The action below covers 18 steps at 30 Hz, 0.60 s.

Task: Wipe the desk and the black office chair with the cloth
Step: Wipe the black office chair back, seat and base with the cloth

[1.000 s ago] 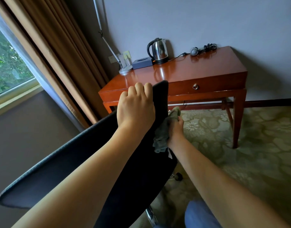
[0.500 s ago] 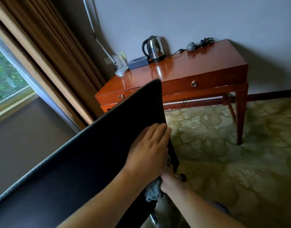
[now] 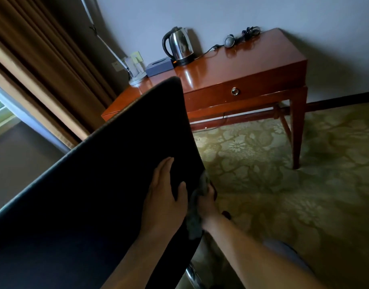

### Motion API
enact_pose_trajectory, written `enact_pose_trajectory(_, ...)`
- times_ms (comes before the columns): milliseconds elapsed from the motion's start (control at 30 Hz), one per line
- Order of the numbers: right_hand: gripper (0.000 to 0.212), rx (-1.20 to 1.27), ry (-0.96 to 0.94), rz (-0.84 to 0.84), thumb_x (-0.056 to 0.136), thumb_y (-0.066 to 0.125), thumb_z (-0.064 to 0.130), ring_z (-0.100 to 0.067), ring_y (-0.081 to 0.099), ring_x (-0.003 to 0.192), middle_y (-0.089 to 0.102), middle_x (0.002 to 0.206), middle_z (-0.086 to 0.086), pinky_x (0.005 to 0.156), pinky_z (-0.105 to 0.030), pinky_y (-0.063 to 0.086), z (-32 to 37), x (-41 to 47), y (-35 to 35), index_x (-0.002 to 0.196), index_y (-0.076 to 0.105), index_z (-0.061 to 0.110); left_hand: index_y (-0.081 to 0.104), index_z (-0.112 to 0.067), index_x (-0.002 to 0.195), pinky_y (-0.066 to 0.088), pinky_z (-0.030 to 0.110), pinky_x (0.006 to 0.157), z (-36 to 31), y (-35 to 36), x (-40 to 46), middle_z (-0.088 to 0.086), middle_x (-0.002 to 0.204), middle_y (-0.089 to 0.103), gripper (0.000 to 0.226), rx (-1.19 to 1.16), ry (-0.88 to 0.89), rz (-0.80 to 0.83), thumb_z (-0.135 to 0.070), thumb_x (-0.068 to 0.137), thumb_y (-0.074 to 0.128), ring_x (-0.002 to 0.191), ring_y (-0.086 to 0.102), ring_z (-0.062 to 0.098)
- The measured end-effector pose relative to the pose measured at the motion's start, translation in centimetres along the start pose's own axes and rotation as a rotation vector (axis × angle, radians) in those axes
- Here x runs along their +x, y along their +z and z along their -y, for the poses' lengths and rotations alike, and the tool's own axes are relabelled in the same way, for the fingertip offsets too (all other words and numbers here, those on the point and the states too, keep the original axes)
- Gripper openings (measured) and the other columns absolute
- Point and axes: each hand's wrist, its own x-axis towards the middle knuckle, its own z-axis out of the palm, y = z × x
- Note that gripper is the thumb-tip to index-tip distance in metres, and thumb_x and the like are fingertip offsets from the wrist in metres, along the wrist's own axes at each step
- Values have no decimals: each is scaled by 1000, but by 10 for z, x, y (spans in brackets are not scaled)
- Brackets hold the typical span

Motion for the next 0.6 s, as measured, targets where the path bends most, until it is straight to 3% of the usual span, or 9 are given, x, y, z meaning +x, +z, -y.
enact_pose_trajectory(100,37,151,252,6,107,42,43,-34,59,118,55,137,-9,99,-56,52,-37,-6,-10,144,36,37,20,-40,154,21,16,110,0,2,3,-24,159,15,61,6,35,-11,-37,100,49,144,21,-3)
enact_pose_trajectory(200,50,177,272,2,103,44,54,-37,62,112,56,134,-14,93,-57,55,-35,24,-9,145,36,29,19,-39,154,20,14,109,0,4,7,-25,159,14,62,4,39,-21,-37,100,50,142,18,-7)
enact_pose_trajectory(267,52,197,177,38,100,49,57,-32,64,111,59,128,-11,99,-55,53,-2,40,-3,144,37,33,19,-39,154,22,16,111,1,5,8,-27,158,13,63,5,44,-23,-36,100,51,142,19,-7)
enact_pose_trajectory(367,42,228,-110,59,98,55,31,-20,63,103,61,113,-6,92,-41,54,66,51,14,139,48,33,20,-39,154,25,20,114,0,6,10,-28,158,13,64,-20,44,-16,-35,99,52,142,19,-9)
enact_pose_trajectory(467,50,13,-380,1,86,52,25,-24,60,117,54,132,-5,95,-44,54,93,54,25,124,51,58,19,-39,154,27,24,117,-2,9,14,-28,159,12,66,-36,34,-9,-34,99,53,144,19,-7)
enact_pose_trajectory(533,51,-67,-407,-12,89,51,30,-21,56,124,49,140,-2,99,-43,51,70,56,17,134,45,53,19,-39,154,27,24,117,-4,11,16,-28,159,12,65,-36,29,-9,-35,99,54,144,18,-7)
enact_pose_trajectory(600,48,-98,-301,-22,92,51,32,-19,57,125,52,143,-4,102,-44,50,21,65,-1,136,45,50,21,-37,154,27,23,116,-6,13,19,-27,159,13,64,-23,31,-16,-34,99,54,144,20,-6)
